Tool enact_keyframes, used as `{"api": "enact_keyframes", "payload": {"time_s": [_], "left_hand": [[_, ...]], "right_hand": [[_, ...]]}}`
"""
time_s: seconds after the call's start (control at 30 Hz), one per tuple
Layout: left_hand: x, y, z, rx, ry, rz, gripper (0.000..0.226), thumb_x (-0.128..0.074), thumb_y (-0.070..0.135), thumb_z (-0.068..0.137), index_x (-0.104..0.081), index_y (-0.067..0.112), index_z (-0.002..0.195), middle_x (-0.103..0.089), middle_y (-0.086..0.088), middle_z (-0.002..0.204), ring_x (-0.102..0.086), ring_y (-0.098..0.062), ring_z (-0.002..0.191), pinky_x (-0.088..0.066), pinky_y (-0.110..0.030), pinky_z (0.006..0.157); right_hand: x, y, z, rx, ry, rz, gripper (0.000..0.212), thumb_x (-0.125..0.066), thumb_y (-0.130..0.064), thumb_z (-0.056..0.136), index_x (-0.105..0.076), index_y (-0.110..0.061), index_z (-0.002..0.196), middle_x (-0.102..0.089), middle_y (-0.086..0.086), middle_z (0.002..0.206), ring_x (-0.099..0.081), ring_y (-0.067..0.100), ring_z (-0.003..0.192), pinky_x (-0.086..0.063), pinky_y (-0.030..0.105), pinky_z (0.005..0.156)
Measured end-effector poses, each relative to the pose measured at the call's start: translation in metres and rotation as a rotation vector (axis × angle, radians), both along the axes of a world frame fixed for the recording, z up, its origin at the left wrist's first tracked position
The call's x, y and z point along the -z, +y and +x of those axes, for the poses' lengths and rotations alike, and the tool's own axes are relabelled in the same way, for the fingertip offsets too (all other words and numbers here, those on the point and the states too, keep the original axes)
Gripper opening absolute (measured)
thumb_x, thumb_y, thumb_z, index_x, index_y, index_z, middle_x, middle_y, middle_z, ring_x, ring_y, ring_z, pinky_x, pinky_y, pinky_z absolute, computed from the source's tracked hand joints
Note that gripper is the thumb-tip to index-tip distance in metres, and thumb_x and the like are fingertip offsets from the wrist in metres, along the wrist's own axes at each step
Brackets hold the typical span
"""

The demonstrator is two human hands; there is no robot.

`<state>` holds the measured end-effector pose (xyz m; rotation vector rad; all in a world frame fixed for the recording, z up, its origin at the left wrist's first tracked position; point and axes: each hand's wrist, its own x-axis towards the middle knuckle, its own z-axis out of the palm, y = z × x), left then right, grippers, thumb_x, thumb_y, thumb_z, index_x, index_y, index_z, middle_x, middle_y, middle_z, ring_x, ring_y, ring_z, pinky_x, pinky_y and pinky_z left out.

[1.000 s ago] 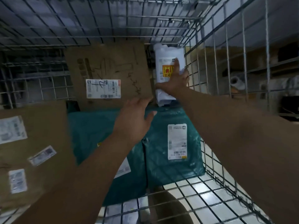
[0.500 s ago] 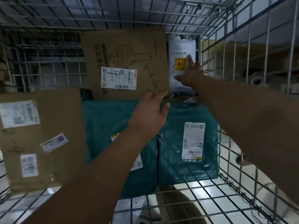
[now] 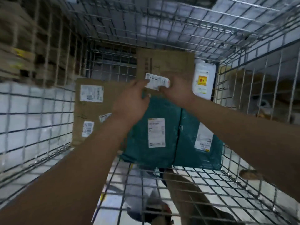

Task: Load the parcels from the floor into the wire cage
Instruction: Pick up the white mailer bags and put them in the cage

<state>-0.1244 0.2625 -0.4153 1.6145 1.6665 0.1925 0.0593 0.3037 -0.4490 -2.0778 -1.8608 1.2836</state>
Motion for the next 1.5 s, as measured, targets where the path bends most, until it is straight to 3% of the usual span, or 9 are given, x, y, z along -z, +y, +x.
{"api": "enact_keyframes", "payload": {"time_s": [0.13, 0.23, 0.5, 0.67, 0.8, 0.93, 1.03, 1.3, 1.5], "left_hand": [[-0.054, -0.041, -0.074, -0.032, 0.054, 0.036, 0.050, -0.059, 0.022, 0.100, -0.052, 0.025, 0.149, -0.062, -0.006, 0.139, -0.060, -0.026, 0.121, -0.045, -0.029, 0.092], [-0.092, -0.083, -0.126, -0.137, 0.089, 0.021, 0.050, -0.061, 0.023, 0.097, -0.056, 0.028, 0.146, -0.064, -0.005, 0.136, -0.062, -0.021, 0.115, -0.045, -0.025, 0.089], [-0.185, -0.286, -0.218, -0.597, -0.119, 0.207, 0.033, -0.067, 0.030, 0.096, -0.068, 0.032, 0.129, -0.070, 0.014, 0.106, -0.062, 0.014, 0.085, -0.043, -0.001, 0.074], [-0.150, -0.446, -0.233, -0.807, -0.140, 0.107, 0.039, -0.069, 0.031, 0.092, -0.066, 0.038, 0.130, -0.069, 0.013, 0.108, -0.067, -0.002, 0.089, -0.055, -0.025, 0.087], [-0.095, -0.553, -0.218, -0.933, -0.094, -0.011, 0.049, -0.069, 0.032, 0.090, -0.060, 0.040, 0.138, -0.066, 0.011, 0.115, -0.066, -0.009, 0.097, -0.054, -0.040, 0.094], [-0.032, -0.642, -0.196, -1.057, -0.026, -0.096, 0.061, -0.071, 0.031, 0.092, -0.051, 0.034, 0.149, -0.061, -0.001, 0.125, -0.063, -0.020, 0.109, -0.052, -0.039, 0.094], [0.023, -0.699, -0.180, -1.116, 0.013, -0.237, 0.077, -0.074, 0.036, 0.090, -0.036, 0.036, 0.158, -0.053, -0.007, 0.135, -0.058, -0.023, 0.120, -0.049, -0.036, 0.095], [0.204, -0.753, -0.170, -1.067, 0.005, -0.510, 0.100, -0.074, 0.058, 0.085, -0.006, 0.055, 0.158, -0.019, -0.014, 0.167, -0.046, -0.039, 0.140, -0.036, -0.059, 0.115], [0.356, -0.758, -0.187, -1.088, -0.094, -0.529, 0.113, -0.077, 0.065, 0.077, 0.004, 0.058, 0.156, -0.004, -0.020, 0.170, -0.017, -0.042, 0.155, -0.025, -0.063, 0.121]], "right_hand": [[-0.068, -0.028, -0.071, -0.144, 0.050, 0.054, 0.042, -0.063, -0.022, 0.099, -0.059, -0.014, 0.140, -0.064, 0.006, 0.132, -0.062, 0.022, 0.114, -0.037, 0.015, 0.075], [-0.115, -0.058, -0.123, -0.264, 0.088, 0.062, 0.046, -0.066, -0.025, 0.097, -0.057, -0.021, 0.142, -0.053, -0.007, 0.116, -0.056, 0.007, 0.091, -0.042, 0.018, 0.070], [-0.223, -0.192, -0.229, -0.596, 0.151, 0.019, 0.038, -0.065, -0.037, 0.098, -0.063, -0.026, 0.135, -0.065, -0.003, 0.128, -0.063, 0.012, 0.113, -0.049, 0.032, 0.099], [-0.234, -0.297, -0.249, -0.724, 0.167, -0.112, 0.039, -0.067, -0.038, 0.098, -0.063, -0.024, 0.134, -0.065, -0.005, 0.125, -0.062, 0.007, 0.113, -0.048, 0.024, 0.093], [-0.175, -0.375, -0.253, -0.812, 0.066, -0.244, 0.046, -0.069, -0.041, 0.096, -0.060, -0.024, 0.138, -0.063, 0.000, 0.131, -0.060, 0.013, 0.118, -0.050, 0.032, 0.100], [-0.095, -0.444, -0.255, -0.834, -0.081, -0.381, 0.057, -0.069, -0.033, 0.097, -0.049, -0.021, 0.149, -0.056, 0.004, 0.137, -0.055, 0.018, 0.121, -0.040, 0.022, 0.091], [-0.030, -0.485, -0.258, -0.889, -0.153, -0.384, 0.067, -0.068, -0.025, 0.095, -0.038, -0.021, 0.156, -0.057, 0.010, 0.136, -0.053, 0.023, 0.126, -0.038, 0.026, 0.101], [0.177, -0.538, -0.283, -1.200, -0.282, -0.343, 0.106, -0.075, -0.025, 0.087, -0.002, -0.038, 0.163, -0.039, 0.025, 0.145, -0.047, 0.041, 0.131, -0.040, 0.039, 0.109], [0.333, -0.542, -0.294, -1.470, -0.446, -0.338, 0.117, -0.075, -0.035, 0.088, 0.020, -0.052, 0.155, 0.014, 0.024, 0.167, -0.001, 0.045, 0.154, -0.026, 0.053, 0.120]]}}
